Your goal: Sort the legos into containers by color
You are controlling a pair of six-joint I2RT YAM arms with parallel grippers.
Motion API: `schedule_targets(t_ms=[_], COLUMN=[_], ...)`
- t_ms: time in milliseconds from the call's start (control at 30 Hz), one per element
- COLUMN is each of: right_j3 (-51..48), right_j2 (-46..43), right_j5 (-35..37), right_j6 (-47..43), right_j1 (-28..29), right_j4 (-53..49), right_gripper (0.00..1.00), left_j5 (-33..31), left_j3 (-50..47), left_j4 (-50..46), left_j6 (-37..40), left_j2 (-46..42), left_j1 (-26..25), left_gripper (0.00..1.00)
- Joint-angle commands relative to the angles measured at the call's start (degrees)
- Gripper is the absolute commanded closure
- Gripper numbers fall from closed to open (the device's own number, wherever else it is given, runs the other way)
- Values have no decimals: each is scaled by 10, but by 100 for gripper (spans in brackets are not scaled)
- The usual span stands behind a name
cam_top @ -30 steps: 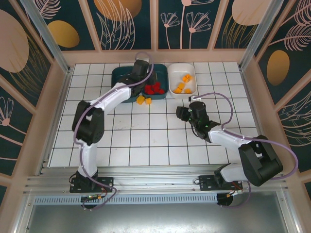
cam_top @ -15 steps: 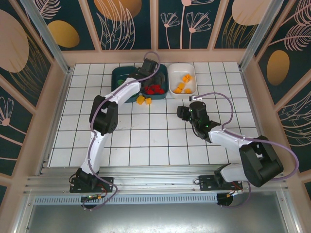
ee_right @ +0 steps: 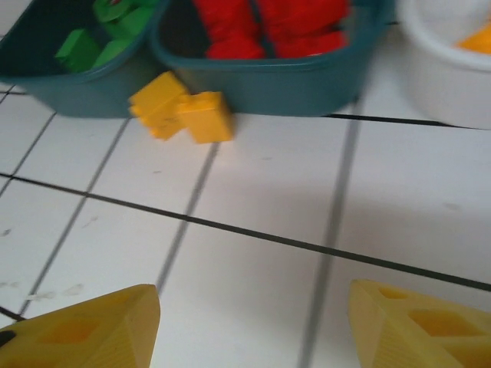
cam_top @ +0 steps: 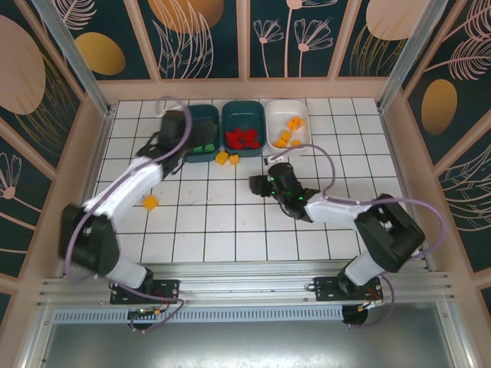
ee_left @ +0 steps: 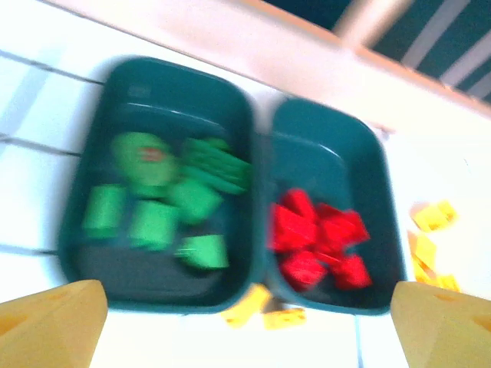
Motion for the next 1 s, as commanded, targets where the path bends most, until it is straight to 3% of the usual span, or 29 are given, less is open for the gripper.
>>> schedule_targets(t_ms=[0,167,300,400,600,967], right_j3=[67,74,53,27,-21,-40], right_j2=[44,53,38,17,-16,-53], right_j5=[27,16,0,-14,-33,1], right_j6=[-18,-33,-32,-49,-30,-35], right_j1=[23,24,24,23,4,-1], right_j4=[-2,-8,-19,-31,-9,-9], right_gripper=[33,33,33,33,33,34], left_j5=[-71,-111,-35,-34,-15,-14], left_j3=[-120,-207,-285,-281,-260,-266], left_j4=[-69,-141,-113,-130,-118,-43], left_j6=[-98,-81,-164,-206,-213,-164], left_j2=[-69,-135,-147,-126,-58,51], left_j1=[46,73,99,101,117,168], left_gripper=[1,2,1,2,2,25])
